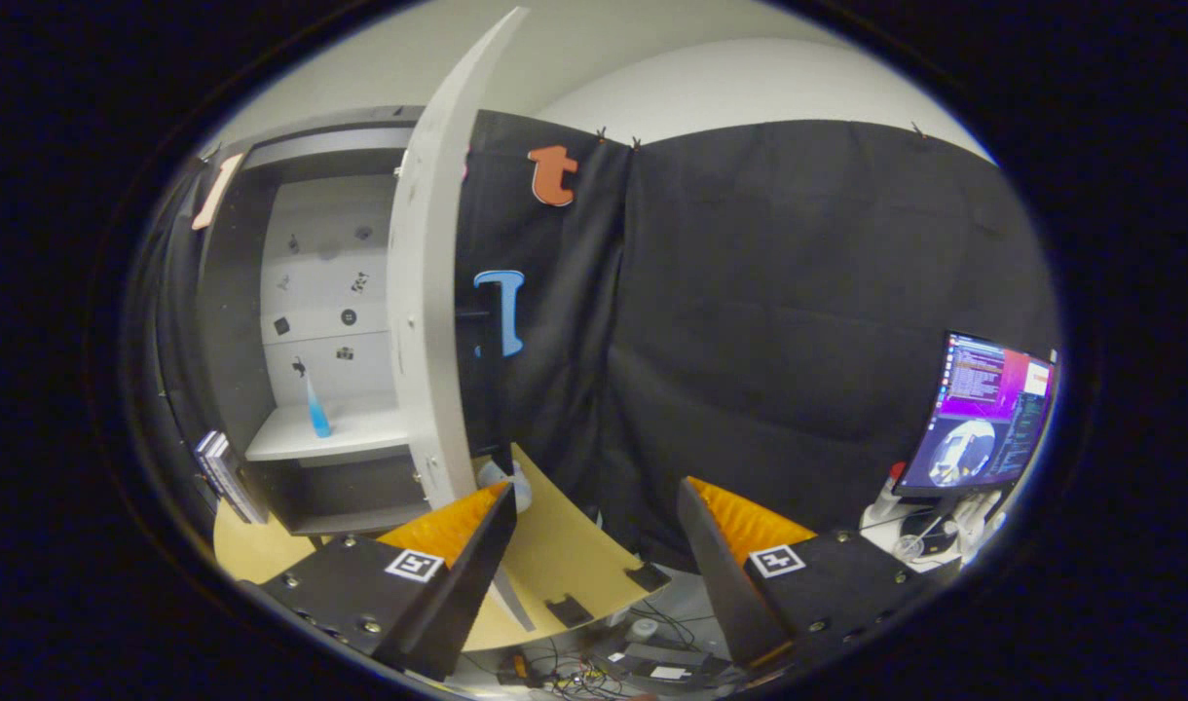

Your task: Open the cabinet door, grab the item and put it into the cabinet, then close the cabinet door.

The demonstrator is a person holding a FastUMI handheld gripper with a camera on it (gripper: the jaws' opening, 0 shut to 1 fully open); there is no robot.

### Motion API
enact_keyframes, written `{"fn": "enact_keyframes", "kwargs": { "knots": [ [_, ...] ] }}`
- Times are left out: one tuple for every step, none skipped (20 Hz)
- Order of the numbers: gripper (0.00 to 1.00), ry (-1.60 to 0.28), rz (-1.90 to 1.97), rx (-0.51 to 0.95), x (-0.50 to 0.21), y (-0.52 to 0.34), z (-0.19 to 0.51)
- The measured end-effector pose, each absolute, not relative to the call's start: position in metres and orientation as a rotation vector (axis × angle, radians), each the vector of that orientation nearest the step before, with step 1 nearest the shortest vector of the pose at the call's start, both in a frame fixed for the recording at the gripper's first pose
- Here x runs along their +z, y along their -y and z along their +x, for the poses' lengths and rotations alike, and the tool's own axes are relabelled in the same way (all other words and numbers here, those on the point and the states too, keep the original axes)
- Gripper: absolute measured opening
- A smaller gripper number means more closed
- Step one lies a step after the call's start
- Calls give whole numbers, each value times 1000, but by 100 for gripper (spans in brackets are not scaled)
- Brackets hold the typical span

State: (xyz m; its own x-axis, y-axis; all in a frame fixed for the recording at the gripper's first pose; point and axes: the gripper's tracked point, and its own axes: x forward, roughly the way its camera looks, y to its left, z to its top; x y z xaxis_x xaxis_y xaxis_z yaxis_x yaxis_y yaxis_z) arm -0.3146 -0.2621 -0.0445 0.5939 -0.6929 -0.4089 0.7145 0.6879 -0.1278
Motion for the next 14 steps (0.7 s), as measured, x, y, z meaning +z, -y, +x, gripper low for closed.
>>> {"fn": "enact_keyframes", "kwargs": {
  "knots": [
    [98,-452,57,-822,-46,267,-314],
    [98,-454,58,-828,-48,273,-313],
    [98,-457,58,-835,-50,278,-313],
    [98,-461,58,-843,-52,284,-313],
    [98,-462,63,-854,-54,289,-312],
    [98,-465,75,-855,-54,292,-311],
    [98,-458,89,-848,-54,292,-307],
    [98,-453,103,-839,-54,291,-303],
    [98,-444,113,-826,-54,292,-297],
    [98,-434,117,-814,-52,292,-292],
    [98,-429,119,-806,-51,292,-289],
    [98,-425,122,-797,-51,291,-285],
    [98,-424,127,-786,-51,290,-281],
    [98,-425,129,-778,-51,289,-277]
  ]
}}
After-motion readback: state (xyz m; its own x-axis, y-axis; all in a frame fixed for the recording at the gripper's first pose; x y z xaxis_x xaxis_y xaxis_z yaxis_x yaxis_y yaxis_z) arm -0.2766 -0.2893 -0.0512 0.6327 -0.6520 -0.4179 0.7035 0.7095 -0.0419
